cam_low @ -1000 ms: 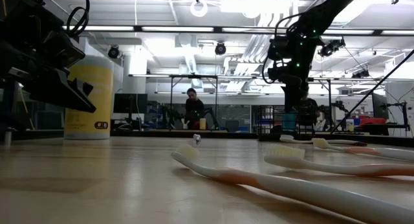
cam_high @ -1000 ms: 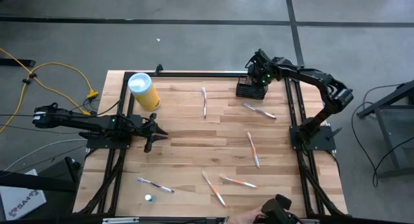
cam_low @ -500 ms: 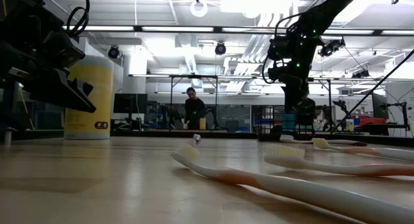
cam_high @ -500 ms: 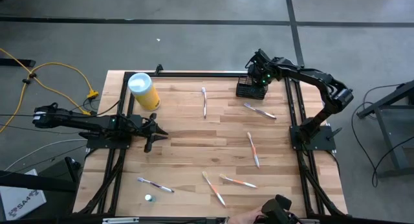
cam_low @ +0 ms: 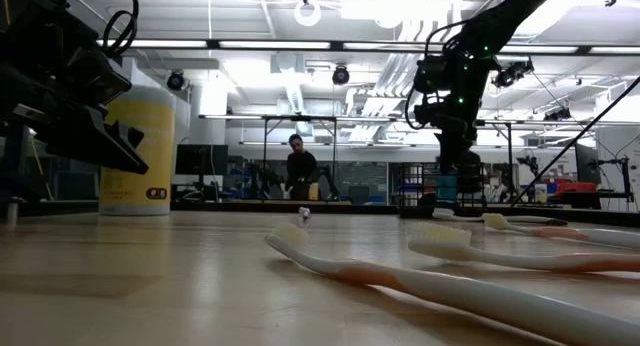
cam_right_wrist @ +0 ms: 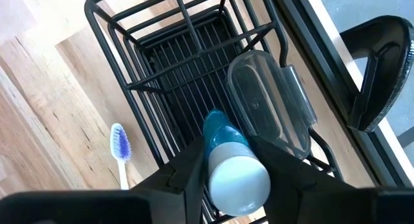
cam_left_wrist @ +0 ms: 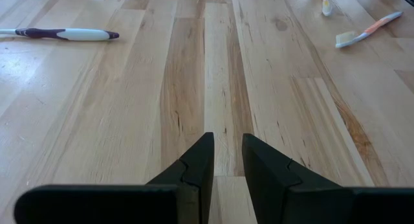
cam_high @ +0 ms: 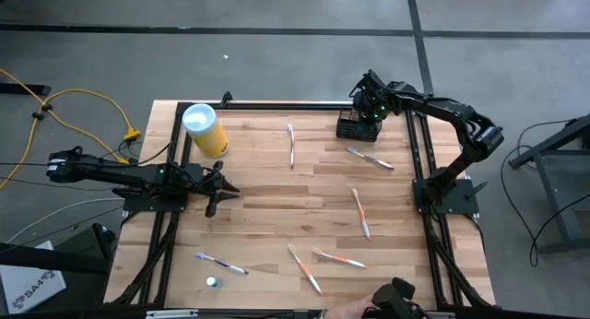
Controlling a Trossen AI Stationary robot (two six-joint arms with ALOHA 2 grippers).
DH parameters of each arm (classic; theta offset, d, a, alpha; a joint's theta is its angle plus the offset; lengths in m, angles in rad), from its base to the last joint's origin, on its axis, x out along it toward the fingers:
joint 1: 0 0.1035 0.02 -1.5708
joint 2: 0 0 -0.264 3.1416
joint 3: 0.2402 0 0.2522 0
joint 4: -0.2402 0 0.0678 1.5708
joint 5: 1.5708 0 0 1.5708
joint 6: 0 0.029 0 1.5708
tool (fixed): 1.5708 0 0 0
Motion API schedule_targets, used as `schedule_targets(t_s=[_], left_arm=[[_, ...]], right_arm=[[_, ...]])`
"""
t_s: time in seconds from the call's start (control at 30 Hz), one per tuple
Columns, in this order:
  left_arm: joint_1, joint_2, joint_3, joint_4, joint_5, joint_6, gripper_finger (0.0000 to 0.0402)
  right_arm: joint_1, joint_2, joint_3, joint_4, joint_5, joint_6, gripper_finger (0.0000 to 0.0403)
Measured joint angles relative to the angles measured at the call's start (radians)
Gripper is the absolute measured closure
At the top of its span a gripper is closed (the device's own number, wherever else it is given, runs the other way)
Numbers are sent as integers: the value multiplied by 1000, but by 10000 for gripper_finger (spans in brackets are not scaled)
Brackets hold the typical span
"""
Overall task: Pick & Place toothbrushing station
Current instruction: Put the right blue mouthwash into the black wire organizer
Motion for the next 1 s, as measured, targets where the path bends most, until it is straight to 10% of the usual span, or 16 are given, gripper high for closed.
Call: schedule_targets(t_s=[1.0], left_arm=[[0, 0, 0, 0, 0, 0, 325]], right_arm=[[23, -26, 15, -53, 52, 3, 282]])
